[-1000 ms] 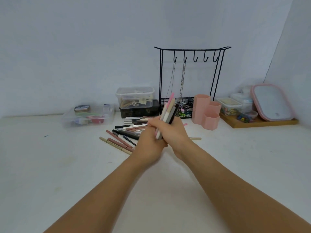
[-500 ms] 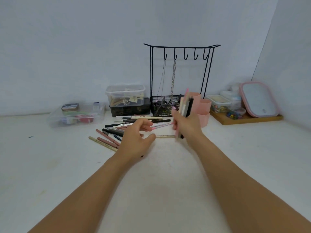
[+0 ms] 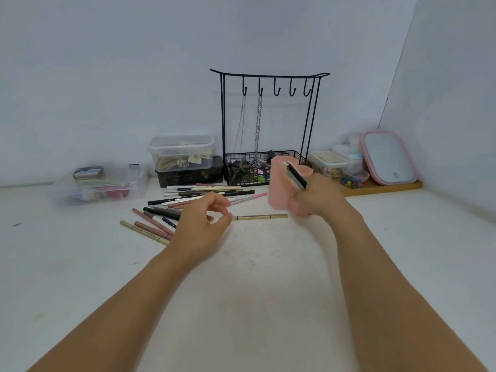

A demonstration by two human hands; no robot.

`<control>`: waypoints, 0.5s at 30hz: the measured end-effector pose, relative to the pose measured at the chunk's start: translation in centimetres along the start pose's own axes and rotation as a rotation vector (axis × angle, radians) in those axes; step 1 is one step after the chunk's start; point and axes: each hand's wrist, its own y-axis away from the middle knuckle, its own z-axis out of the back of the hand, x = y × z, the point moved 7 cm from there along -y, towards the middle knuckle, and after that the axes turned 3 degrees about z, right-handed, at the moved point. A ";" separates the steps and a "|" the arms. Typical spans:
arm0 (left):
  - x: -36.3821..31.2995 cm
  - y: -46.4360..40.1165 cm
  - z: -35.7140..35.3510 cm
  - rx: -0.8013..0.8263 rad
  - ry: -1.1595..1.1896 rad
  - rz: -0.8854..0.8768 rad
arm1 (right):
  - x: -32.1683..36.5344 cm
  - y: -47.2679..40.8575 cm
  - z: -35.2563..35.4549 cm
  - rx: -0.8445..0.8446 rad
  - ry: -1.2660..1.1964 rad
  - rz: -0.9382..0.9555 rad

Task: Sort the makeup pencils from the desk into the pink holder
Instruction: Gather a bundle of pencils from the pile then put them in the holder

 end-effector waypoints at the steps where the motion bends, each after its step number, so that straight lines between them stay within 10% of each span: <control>1: 0.0 0.0 0.0 0.004 0.001 -0.001 | 0.0 0.6 0.2 0.017 -0.024 -0.020; 10: 0.3 -0.2 -0.8 0.023 0.003 -0.043 | 0.1 -0.1 7.2 -0.219 -1.374 -0.087; 15: 0.3 -0.4 -1.3 0.043 -0.006 -0.074 | 0.6 -4.2 4.8 -0.147 -1.372 -0.143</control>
